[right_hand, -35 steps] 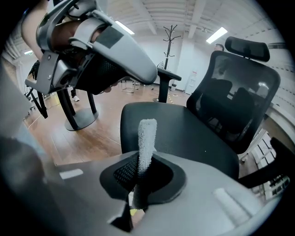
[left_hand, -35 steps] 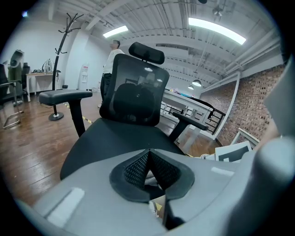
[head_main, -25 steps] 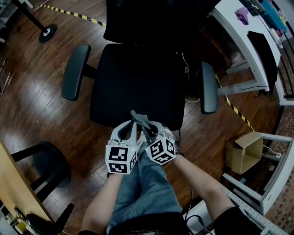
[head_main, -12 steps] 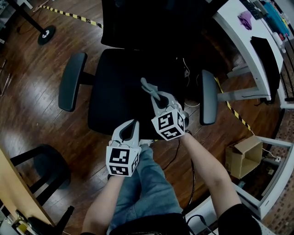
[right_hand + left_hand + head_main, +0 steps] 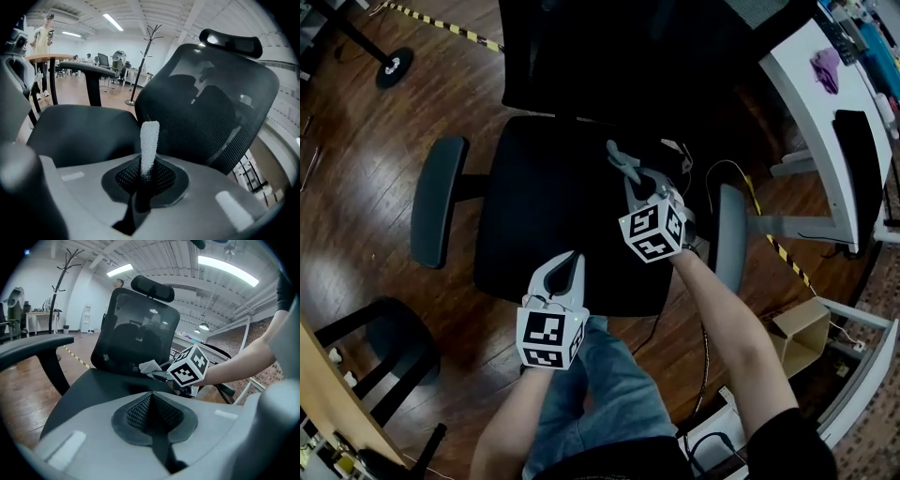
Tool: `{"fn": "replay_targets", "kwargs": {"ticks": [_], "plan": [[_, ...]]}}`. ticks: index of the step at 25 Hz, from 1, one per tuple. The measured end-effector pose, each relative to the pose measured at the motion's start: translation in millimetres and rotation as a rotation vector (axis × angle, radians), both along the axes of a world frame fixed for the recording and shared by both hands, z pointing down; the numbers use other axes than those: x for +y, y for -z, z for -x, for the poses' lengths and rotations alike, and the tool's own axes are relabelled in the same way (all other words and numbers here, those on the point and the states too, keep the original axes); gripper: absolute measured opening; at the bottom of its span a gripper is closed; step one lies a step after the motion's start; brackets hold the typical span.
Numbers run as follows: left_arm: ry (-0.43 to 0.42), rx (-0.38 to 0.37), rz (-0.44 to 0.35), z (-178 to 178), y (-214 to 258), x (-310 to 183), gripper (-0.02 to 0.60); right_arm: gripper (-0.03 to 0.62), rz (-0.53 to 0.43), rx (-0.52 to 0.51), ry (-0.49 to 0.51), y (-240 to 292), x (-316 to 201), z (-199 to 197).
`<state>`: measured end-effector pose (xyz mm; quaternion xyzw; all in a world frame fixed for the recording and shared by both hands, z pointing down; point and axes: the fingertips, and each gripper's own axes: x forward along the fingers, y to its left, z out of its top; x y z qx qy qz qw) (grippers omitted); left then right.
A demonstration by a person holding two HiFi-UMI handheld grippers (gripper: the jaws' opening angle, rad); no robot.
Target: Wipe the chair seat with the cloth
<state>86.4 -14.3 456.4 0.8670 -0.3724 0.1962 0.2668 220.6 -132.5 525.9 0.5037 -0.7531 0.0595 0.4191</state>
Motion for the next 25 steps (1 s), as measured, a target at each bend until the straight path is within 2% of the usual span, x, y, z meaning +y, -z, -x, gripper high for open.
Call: {"fn": "replay_targets", "kwargs": {"ticks": [6,13,25], "plan": [[0.018,-0.012,0.033,-15,-18,-27,0.005,0.009,0.042,0.05,-0.027,-32,-43,-37],[0.029,-0.023,0.067,-23,-37,-40,0.005,0.009,0.09,0.113,-0.022,-59,-63,-65],[-0.002,-0.012,0.059,-28,-41,-35,0.005,0.011,0.139,0.111,0.008,-72,-40,-54]]}}
